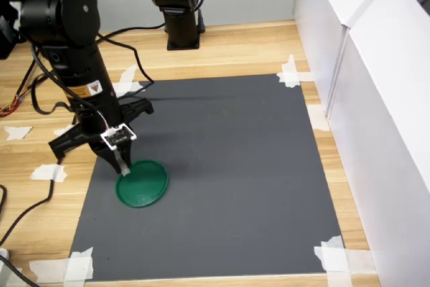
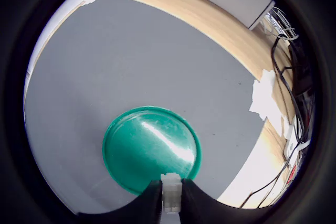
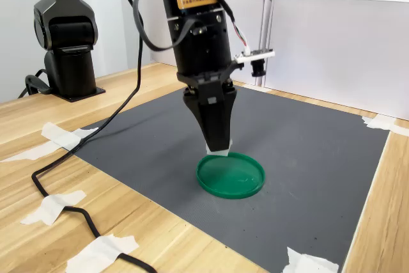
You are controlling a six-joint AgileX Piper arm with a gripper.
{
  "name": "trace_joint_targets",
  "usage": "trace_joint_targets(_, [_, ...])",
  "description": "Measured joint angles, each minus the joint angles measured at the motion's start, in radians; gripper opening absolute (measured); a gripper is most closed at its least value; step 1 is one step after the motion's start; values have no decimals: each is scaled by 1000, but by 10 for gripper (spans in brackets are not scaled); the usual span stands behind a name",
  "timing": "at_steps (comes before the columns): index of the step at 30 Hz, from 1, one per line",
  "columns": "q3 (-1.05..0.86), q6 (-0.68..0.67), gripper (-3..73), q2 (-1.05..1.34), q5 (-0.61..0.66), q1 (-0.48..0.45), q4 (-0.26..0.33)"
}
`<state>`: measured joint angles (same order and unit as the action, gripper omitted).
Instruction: Grasp a white terminal and put it on the green lid.
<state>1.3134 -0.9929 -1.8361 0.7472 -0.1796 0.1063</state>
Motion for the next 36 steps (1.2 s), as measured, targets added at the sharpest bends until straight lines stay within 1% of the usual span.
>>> trace_joint_targets(3, [-1, -37, 83, -16, -5, 7, 26])
trace_joint_targets(10, [-1, -52, 83, -43, -6, 43, 32])
trace_joint_targets(16, [-1, -16, 83, -63, -22, 43, -34])
trace_joint_targets(23, [-1, -9, 83, -63, -33, 43, -38])
trace_joint_targets(26, [-1, -8, 102, -63, -30, 43, -36])
trace_joint_targets(28, [-1, 0, 137, -62, -23, 43, -37])
trace_joint_targets(30, [-1, 1, 199, -58, -16, 43, -36])
trace_joint_targets(36, [-1, 4, 484, -33, -16, 43, -35])
